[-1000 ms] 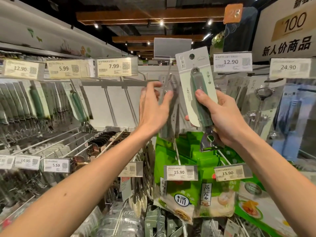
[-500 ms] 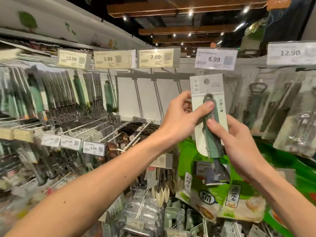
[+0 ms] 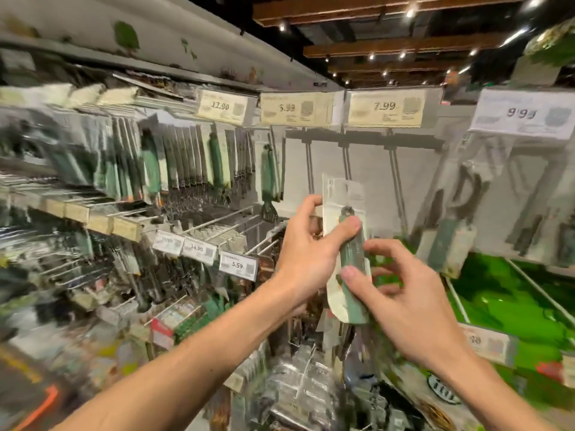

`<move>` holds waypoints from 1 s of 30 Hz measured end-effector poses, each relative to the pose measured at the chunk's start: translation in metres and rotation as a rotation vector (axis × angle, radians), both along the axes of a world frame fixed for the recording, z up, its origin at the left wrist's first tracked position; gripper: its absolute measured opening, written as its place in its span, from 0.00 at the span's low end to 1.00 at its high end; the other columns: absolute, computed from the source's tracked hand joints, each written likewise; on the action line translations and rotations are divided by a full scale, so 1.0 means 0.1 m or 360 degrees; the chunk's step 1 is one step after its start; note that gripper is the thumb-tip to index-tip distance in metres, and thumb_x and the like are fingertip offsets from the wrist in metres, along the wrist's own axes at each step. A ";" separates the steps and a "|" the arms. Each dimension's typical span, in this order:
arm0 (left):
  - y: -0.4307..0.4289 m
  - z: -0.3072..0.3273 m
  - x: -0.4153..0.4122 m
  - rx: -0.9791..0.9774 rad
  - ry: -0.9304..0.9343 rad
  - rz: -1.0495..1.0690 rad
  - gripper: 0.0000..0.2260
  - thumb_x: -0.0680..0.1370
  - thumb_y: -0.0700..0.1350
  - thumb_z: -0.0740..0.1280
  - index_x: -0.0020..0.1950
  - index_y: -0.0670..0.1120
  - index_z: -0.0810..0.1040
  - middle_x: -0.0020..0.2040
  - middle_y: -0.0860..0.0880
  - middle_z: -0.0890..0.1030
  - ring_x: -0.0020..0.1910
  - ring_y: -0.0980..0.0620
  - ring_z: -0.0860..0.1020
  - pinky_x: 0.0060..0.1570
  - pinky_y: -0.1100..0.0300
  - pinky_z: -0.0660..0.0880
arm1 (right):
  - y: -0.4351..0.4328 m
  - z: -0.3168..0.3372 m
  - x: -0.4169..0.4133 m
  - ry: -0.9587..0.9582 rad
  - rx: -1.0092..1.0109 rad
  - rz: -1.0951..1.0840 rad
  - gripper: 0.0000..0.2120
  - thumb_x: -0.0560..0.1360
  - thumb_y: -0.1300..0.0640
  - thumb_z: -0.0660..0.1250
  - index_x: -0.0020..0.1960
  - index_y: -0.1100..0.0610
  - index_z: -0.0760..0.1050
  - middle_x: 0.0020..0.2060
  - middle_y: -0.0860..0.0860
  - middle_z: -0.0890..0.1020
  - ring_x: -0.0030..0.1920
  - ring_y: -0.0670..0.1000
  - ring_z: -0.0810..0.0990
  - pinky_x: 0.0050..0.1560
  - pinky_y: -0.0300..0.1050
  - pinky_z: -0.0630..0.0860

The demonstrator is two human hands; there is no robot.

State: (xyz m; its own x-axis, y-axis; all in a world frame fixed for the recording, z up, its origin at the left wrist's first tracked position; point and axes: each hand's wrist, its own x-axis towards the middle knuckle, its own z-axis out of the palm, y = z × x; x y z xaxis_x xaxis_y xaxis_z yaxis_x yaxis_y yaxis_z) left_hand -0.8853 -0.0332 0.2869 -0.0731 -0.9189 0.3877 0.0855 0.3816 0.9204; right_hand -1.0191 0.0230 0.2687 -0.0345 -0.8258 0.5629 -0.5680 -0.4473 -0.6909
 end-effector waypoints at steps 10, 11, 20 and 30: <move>-0.31 -0.01 1.37 -0.0157 -0.0178 -0.0016 0.23 0.75 0.63 0.67 0.66 0.54 0.74 0.55 0.51 0.79 0.40 0.59 0.80 0.37 0.62 0.80 | -0.61 0.04 1.28 -0.0133 0.0299 0.0499 0.11 0.77 0.54 0.67 0.58 0.45 0.75 0.48 0.35 0.84 0.48 0.39 0.84 0.49 0.36 0.78; -0.36 0.01 1.50 -0.0125 -0.0142 -0.0063 0.21 0.76 0.62 0.67 0.65 0.54 0.75 0.54 0.49 0.79 0.38 0.56 0.80 0.34 0.59 0.80 | -0.69 0.05 1.39 -0.0212 0.0329 0.0522 0.11 0.78 0.55 0.64 0.60 0.48 0.76 0.49 0.39 0.85 0.48 0.41 0.84 0.49 0.36 0.78; -0.91 0.05 2.35 -0.0253 -0.0348 -0.0007 0.19 0.77 0.39 0.72 0.65 0.54 0.76 0.58 0.53 0.78 0.39 0.56 0.81 0.35 0.67 0.78 | -1.03 0.27 2.18 -0.0382 0.0422 0.0357 0.21 0.82 0.64 0.52 0.36 0.56 0.76 0.23 0.41 0.81 0.24 0.36 0.77 0.26 0.27 0.70; -1.25 0.41 2.64 -0.0269 -0.0285 0.0020 0.14 0.78 0.55 0.69 0.57 0.48 0.79 0.49 0.50 0.84 0.48 0.52 0.83 0.47 0.54 0.81 | -1.43 0.37 2.84 0.0003 0.0203 0.0265 0.23 0.81 0.38 0.41 0.75 0.35 0.42 0.72 0.33 0.56 0.67 0.24 0.53 0.72 0.37 0.51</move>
